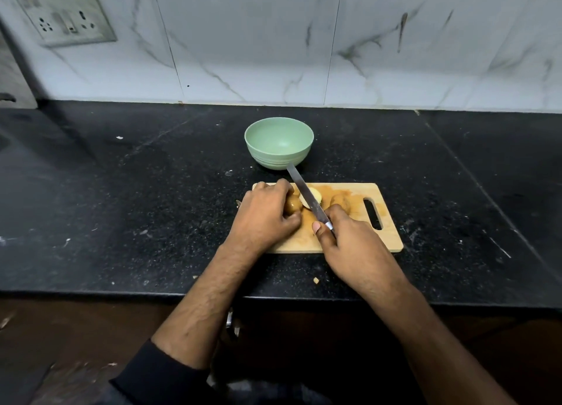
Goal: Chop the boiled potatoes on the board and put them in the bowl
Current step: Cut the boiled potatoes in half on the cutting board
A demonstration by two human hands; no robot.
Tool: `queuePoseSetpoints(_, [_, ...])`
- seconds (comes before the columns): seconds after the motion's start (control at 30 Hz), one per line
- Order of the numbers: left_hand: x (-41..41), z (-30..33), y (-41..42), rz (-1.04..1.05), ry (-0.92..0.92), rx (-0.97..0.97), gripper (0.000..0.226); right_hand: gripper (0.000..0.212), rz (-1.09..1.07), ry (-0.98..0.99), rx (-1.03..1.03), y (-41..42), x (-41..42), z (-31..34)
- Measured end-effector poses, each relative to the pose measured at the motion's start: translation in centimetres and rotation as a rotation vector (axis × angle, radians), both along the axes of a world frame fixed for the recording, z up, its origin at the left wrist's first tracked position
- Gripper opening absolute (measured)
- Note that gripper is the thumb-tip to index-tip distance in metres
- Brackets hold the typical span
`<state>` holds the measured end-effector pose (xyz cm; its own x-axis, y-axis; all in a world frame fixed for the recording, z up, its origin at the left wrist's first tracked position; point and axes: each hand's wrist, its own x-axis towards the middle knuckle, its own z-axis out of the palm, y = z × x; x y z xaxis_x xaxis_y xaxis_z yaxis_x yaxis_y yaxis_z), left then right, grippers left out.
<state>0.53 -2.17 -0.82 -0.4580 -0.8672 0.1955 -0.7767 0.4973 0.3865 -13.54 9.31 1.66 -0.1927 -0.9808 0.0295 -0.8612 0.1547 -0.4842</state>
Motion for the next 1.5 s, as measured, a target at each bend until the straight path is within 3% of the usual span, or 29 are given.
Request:
queuePoseSetpoints(0.43, [3.2, -2.3, 0.4, 0.007, 0.331, 0.096, 0.046, 0.026, 0.069, 0.04, 0.032, -0.2, 1.1, -0.1])
queuePoseSetpoints(0.6, [3.3, -2.7, 1.0, 0.015, 0.373, 0.076, 0.061, 0.019, 0.069, 0.053, 0.059, -0.2, 1.3, 0.2])
queuePoseSetpoints(0.77, [3.9, -2.6, 1.1, 0.031, 0.448, 0.135, 0.056, 0.018, 0.068, 0.039, 0.077, -0.3, 1.2, 0.4])
queuePoseSetpoints(1.13, [3.5, -2.6, 1.5, 0.086, 0.469, 0.047, 0.039, 0.017, 0.087, 0.046, 0.109, 0.0, 2.3, 0.4])
queuePoseSetpoints(1.5, [2.9, -2.9, 1.4, 0.126, 0.445, 0.053, 0.03, 0.038, 0.049, 0.19, 0.159, -0.3, 3.1, 0.6])
